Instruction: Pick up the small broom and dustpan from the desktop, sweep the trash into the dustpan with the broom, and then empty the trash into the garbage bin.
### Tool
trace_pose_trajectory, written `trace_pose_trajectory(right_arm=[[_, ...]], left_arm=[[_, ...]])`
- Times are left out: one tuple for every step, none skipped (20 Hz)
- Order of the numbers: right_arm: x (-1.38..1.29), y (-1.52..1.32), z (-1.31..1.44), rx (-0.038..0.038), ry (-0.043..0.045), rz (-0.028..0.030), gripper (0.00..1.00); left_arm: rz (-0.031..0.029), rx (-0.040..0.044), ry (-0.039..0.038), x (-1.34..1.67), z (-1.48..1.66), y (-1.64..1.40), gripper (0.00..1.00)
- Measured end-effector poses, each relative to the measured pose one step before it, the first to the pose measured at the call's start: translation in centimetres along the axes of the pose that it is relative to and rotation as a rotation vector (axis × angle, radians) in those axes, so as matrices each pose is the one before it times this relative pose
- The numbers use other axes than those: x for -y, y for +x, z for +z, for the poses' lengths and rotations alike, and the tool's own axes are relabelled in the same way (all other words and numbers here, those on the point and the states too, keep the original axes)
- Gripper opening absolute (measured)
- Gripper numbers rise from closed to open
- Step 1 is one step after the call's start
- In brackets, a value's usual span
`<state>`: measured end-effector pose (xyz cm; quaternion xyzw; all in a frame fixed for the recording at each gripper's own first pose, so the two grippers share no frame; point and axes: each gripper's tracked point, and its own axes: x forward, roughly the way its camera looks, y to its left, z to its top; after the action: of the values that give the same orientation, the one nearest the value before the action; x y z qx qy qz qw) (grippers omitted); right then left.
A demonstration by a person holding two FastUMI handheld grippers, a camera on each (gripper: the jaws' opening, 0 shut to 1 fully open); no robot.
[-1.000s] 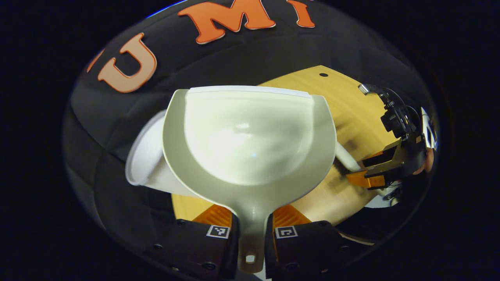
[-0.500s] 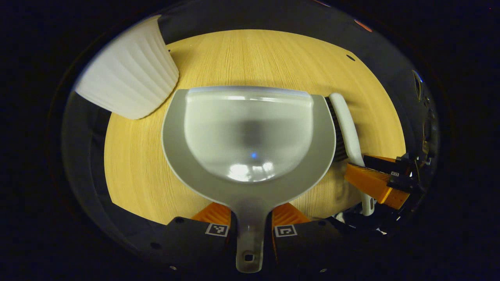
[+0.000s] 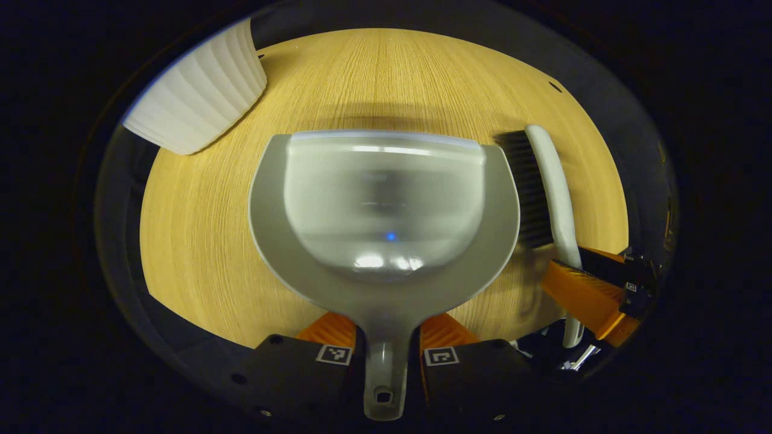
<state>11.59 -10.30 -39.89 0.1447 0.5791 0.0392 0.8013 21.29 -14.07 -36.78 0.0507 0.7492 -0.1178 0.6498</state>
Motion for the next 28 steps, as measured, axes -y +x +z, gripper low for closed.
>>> trace_pose_trajectory(right_arm=[[-0.083, 0.180, 0.031, 0.00055, 0.00071, -0.00119, 0.97], [-0.012, 0.018, 0.029, -0.00102, 0.00039, 0.00044, 0.97], [-0.016, 0.205, -0.015, 0.00255, 0.00108, -0.00103, 0.97], [-0.077, 0.018, 0.119, 0.00249, 0.00116, 0.00043, 0.97], [0.100, 0.047, -0.065, 0.00229, 0.00156, -0.00145, 0.97], [-0.012, -0.033, 0.084, 0.00380, 0.00030, 0.00045, 0.97], [0.070, -0.095, 0.037, 0.00174, 0.00162, -0.00202, 0.97], [0.036, -0.114, 0.054, 0.00417, 0.00124, 0.00196, 0.97], [0.051, -0.105, 0.048, 0.00179, 0.00082, -0.00061, 0.97], [0.063, -0.064, 0.079, 0.00206, 0.00025, -0.00128, 0.97], [-0.032, -0.059, 0.085, 0.00118, -0.00034, 0.00015, 0.97], [-0.013, -0.112, 0.033, 0.00111, 0.00032, 0.00023, 0.97], [-0.153, -0.136, 0.162, 0.00394, -0.00127, 0.00357, 0.97], [-0.064, -0.175, 0.104, 0.00588, -0.00258, 0.00011, 0.97], [-0.117, -0.183, 0.278, 0.00714, -0.00186, 0.00112, 0.97], [-0.042, -0.134, 0.335, 0.01216, -0.00005, -0.00053, 0.97], [-0.156, -0.008, 0.444, 0.01044, 0.00048, 0.00138, 0.97], [-0.038, -0.029, 0.300, 0.01156, 0.00061, 0.00199, 0.97], [-0.045, 0.182, 0.432, 0.01187, -0.00062, -0.00003, 0.97], [0.065, -0.145, 0.310, 0.01320, -0.00164, 0.00083, 0.97], [0.089, -0.050, 0.275, 0.01446, -0.00218, -0.00237, 0.97], [0.099, -0.206, 0.234, 0.01493, -0.00461, -0.00162, 0.97], [-0.052, -0.458, 0.526, 0.01912, -0.00621, -0.00156, 0.97], [0.176, -0.310, 0.519, 0.02452, -0.01161, -0.00845, 0.97], [0.054, -0.502, 0.655, 0.02825, -0.01763, -0.00717, 0.97], [0.141, -0.445, 0.786, 0.03110, -0.02094, -0.01164, 0.97], [0.164, -0.501, 0.799, 0.03404, -0.01903, -0.00914, 0.97], [0.145, -0.475, 0.924, 0.03403, -0.01420, -0.00878, 0.97]], left_arm=[[0.00187, -0.00170, -0.00272, 0.004, -0.104, 0.012, 0.29], [0.00000, -0.00003, -0.00336, -0.070, -0.058, 0.058, 0.30], [-0.00154, -0.00120, -0.00449, -0.009, -0.127, 0.000, 0.31], [-0.00427, 0.00018, -0.00019, -0.111, 0.019, -0.063, 0.32], [-0.00301, -0.00037, -0.00120, -0.019, -0.113, 0.008, 0.33], [-0.00335, -0.00470, -0.00304, 0.011, -0.220, -0.090, 0.34], [-0.01147, 0.00017, -0.00374, 0.283, -0.123, -0.221, 0.36], [-0.01402, 0.01237, -0.00148, 0.243, 0.290, -0.227, 0.38], [-0.00706, 0.00957, 0.00401, 0.156, 0.157, -0.333, 0.44], [0.00084, 0.00707, 0.00228, -0.036, 0.118, -0.262, 0.51], [-0.00566, 0.01080, 0.00375, 0.235, 0.069, -0.333, 0.58], [-0.00539, -0.00112, 0.00049, 0.168, -0.047, -0.266, 0.59], [-0.00004, 0.00912, 0.00103, -0.148, 0.117, -0.215, 0.65], [-0.00146, 0.00565, -0.00254, -0.035, 0.078, -0.212, 0.65], [-0.00583, 0.01606, -0.00088, 0.158, 0.101, -0.192, 0.67], [-0.00248, 0.01736, 0.00034, 0.044, 0.328, -0.251, 0.68], [-0.00016, 0.02057, 0.00512, -0.153, 0.165, -0.401, 0.69], [0.00767, 0.02053, 0.00145, -0.164, 0.169, -0.276, 0.69], [0.00805, 0.01199, 0.01168, -0.171, 0.167, -0.155, 0.69], [0.00782, 0.01036, 0.00733, -0.201, 0.193, -0.237, 0.69], [0.00582, 0.01550, 0.00467, 0.004, 0.159, -0.234, 0.70], [0.01027, 0.02656, 0.00643, -0.125, 0.433, -0.545, 0.70], [0.00825, 0.03644, 0.00873, -0.053, 0.613, -0.294, 0.71], [0.00970, 0.04304, 0.00285, -0.231, 0.760, -0.277, 0.71], [0.00785, 0.05089, 0.00453, -0.286, 0.989, -0.280, 0.74], [0.01610, 0.04780, 0.00531, -0.483, 1.192, -0.316, 0.74], [0.02100, 0.05280, 0.00002, -0.590, 1.270, -0.324, 0.76], [0.02047, 0.04280, -0.00489, -0.666, 1.188, -0.242, 0.77]])
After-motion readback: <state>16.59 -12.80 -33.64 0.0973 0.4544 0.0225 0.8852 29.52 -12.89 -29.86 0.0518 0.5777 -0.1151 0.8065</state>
